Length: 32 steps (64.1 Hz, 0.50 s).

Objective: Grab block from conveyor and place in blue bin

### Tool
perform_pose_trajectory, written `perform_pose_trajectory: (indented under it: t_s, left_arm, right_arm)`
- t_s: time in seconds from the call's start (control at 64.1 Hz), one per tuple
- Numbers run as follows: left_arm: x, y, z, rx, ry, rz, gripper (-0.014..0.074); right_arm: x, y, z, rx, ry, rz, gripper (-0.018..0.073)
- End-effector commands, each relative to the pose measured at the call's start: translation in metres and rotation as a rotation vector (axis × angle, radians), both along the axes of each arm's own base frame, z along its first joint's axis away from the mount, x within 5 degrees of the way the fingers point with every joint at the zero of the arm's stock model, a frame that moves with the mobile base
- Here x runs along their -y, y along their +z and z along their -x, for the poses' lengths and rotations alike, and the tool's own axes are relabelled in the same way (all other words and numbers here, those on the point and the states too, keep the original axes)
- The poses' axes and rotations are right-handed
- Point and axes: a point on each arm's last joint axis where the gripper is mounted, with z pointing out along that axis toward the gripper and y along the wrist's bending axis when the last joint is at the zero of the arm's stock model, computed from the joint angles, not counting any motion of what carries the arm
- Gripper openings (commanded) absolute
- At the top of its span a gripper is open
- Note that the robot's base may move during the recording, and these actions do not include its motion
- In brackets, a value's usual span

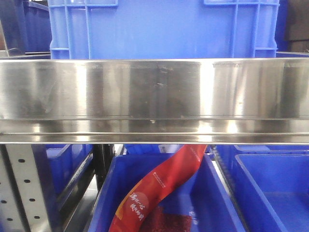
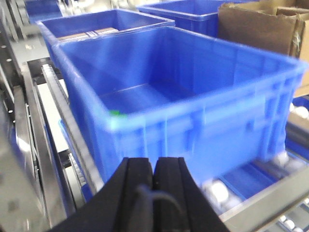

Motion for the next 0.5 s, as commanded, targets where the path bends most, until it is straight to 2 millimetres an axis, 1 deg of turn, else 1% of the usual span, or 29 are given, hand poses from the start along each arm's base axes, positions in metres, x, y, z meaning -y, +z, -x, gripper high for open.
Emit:
perform_pose_trajectory:
  t_s: [0.0, 0.031, 0.125, 0.281, 0.359, 0.484]
  left_arm:
    - [-0.004, -0.023, 0.011, 0.031, -0.007, 0.057, -0.0111]
    - [-0.006, -0.030, 0.016, 0.050, -0.006, 0.069, -0.0111]
    - [-0.010, -0.061, 0.022, 0.084, -0.002, 0.086, -0.0111]
    - [-0.014, -0.091, 0.028, 0.125, 0.003, 0.117, -0.0111]
    - [-0.014, -0.099, 0.028, 0.111, 0.004, 0.110, -0.0111]
    - [-0.014, -0.101, 0.028, 0.106, 0.004, 0.107, -0.0111]
  right_arm:
    - [0.005, -0.017, 0.009, 0.030, 0.003, -0.005, -0.0162]
    - [0.006, -0.025, 0.011, 0.030, 0.004, -0.005, -0.0162]
    - [0.008, -0.047, 0.014, 0.031, 0.007, -0.004, -0.0162]
    - [0.007, -0.076, 0.014, 0.041, 0.013, -0.008, -0.0162]
    - [0.007, -0.083, 0.013, 0.038, 0.014, -0.006, -0.0162]
    - [0.006, -0.083, 0.013, 0.042, 0.015, -0.009, -0.0162]
